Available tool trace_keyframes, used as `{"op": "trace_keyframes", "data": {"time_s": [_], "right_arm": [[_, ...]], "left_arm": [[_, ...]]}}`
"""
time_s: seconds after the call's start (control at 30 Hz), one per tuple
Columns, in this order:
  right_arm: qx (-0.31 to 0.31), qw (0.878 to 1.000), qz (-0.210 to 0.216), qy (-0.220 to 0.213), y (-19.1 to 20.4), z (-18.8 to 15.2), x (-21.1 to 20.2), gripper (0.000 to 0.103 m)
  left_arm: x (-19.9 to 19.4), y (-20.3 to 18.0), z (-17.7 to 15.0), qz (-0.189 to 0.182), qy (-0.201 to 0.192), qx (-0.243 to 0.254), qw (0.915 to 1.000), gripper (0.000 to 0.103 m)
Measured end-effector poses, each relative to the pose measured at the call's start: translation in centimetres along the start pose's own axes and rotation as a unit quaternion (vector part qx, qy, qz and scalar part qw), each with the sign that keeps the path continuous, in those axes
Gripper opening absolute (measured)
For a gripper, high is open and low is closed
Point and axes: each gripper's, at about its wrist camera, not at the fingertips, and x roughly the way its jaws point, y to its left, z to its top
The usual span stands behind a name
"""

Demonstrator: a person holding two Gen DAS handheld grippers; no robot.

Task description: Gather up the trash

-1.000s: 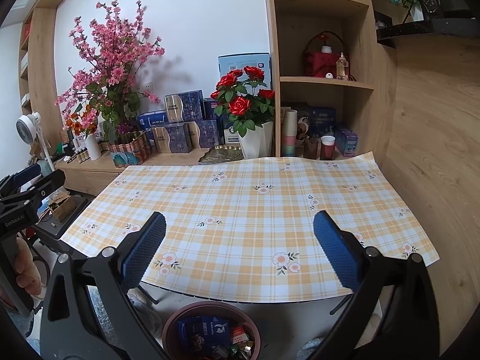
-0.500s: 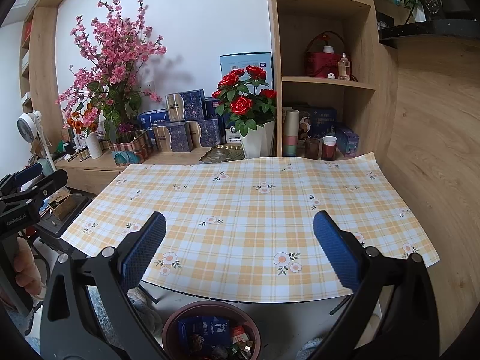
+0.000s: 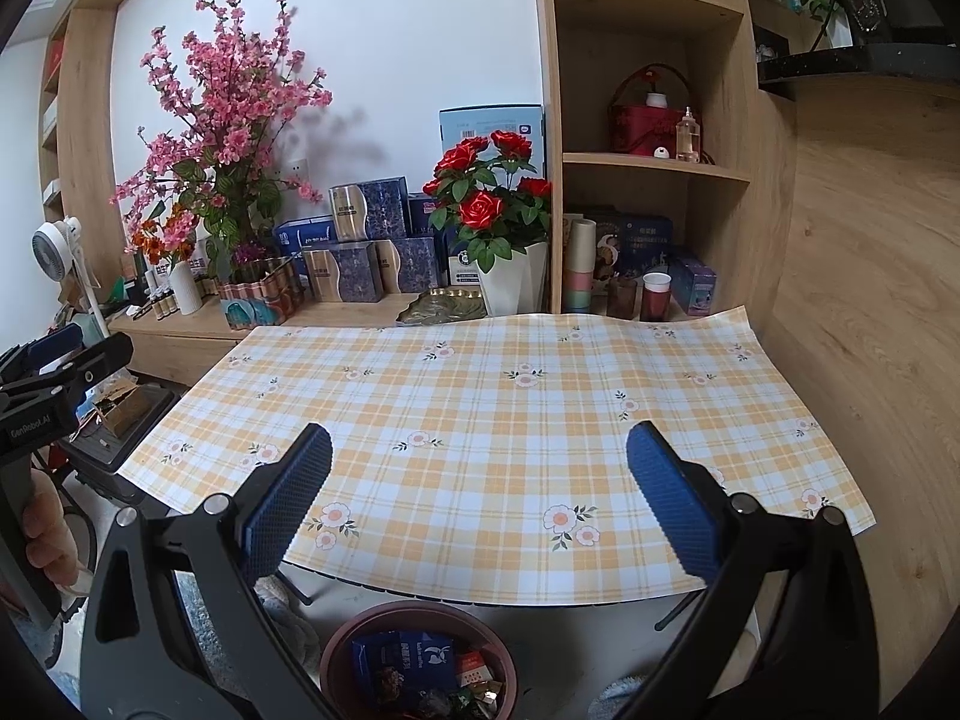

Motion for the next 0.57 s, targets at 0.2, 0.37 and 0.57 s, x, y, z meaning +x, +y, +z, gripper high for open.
{"op": "trace_keyframes", "data": {"time_s": [0.2, 0.37, 0.57], "right_arm": [[-0.001, 1.0, 0.0, 0.0, -0.14, -0.06, 0.15, 0.097], [-0.001, 1.0, 0.0, 0.002, -0.24, -0.14, 0.28, 0.097], [0.0, 1.0, 0.0, 0.001, -0.48, -0.18, 0.33, 0.097]], "left_arm": [[-0.01, 0.0, -0.18, 0.003, 0.001, 0.002, 1.0, 0.097], [0.05, 0.0, -0.17, 0.001, 0.004, 0.003, 1.0, 0.097], [-0.12, -0.34, -0.62, 0.011, -0.006, 0.024, 0.9996, 0.097]]}}
